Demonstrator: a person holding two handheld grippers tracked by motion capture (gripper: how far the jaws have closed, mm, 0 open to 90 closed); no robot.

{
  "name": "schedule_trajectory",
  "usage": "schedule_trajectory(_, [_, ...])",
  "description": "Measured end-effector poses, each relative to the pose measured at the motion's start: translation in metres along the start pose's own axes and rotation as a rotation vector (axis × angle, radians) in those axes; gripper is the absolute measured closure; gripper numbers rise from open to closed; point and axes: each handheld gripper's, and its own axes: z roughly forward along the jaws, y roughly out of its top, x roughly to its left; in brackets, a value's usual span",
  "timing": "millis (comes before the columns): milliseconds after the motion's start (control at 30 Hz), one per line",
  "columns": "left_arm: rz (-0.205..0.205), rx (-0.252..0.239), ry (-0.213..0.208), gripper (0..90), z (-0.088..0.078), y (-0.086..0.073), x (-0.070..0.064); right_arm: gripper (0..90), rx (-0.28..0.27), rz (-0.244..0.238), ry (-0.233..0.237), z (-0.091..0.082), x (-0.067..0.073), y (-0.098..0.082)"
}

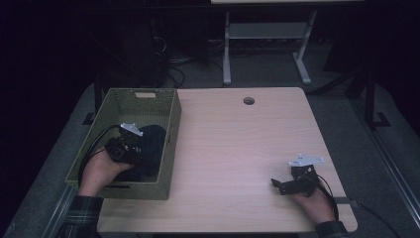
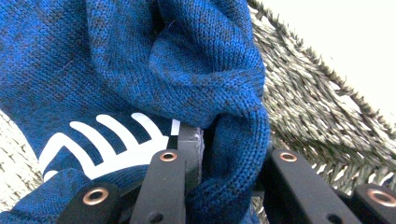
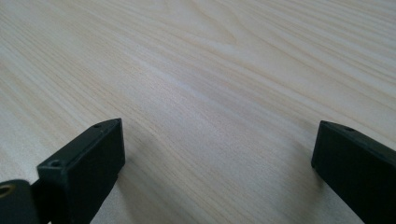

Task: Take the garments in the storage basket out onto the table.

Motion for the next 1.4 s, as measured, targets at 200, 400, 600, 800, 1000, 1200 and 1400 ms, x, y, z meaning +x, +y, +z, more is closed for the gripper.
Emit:
schedule_trajectory(200, [-0.004,-0.006,0.014,74.8,-0.007,0.003,0.0,2.3,-0.001,0.005,-0.003,0.0,0.001,0.0])
schedule_trajectory(400, [0.009,-0.027,0.041,76.3,-0.024,0.011,-0.001,2.3,-0.001,0.006,-0.002,0.0,0.001,0.0])
schedule_trajectory(600, [0.008,-0.054,0.038,76.8,-0.041,0.021,0.001,2.3,-0.001,0.006,-0.002,0.0,0.001,0.0])
schedule_trajectory(800, [0.017,-0.063,0.053,76.9,-0.052,0.031,0.001,2.3,-0.001,0.005,-0.002,0.0,0.001,0.0])
schedule_trajectory(1000, [0.02,-0.07,0.074,76.9,-0.063,0.038,0.001,2.3,-0.001,0.005,-0.003,0.0,0.001,0.0])
schedule_trajectory(1200, [0.012,-0.094,0.094,77.1,-0.078,0.041,0.002,2.3,-0.001,0.006,-0.003,0.0,0.001,0.0])
schedule_trajectory(1400, [0.01,-0.118,0.108,77.1,-0.093,0.043,0.002,2.3,-0.001,0.006,-0.003,0.0,0.001,0.0])
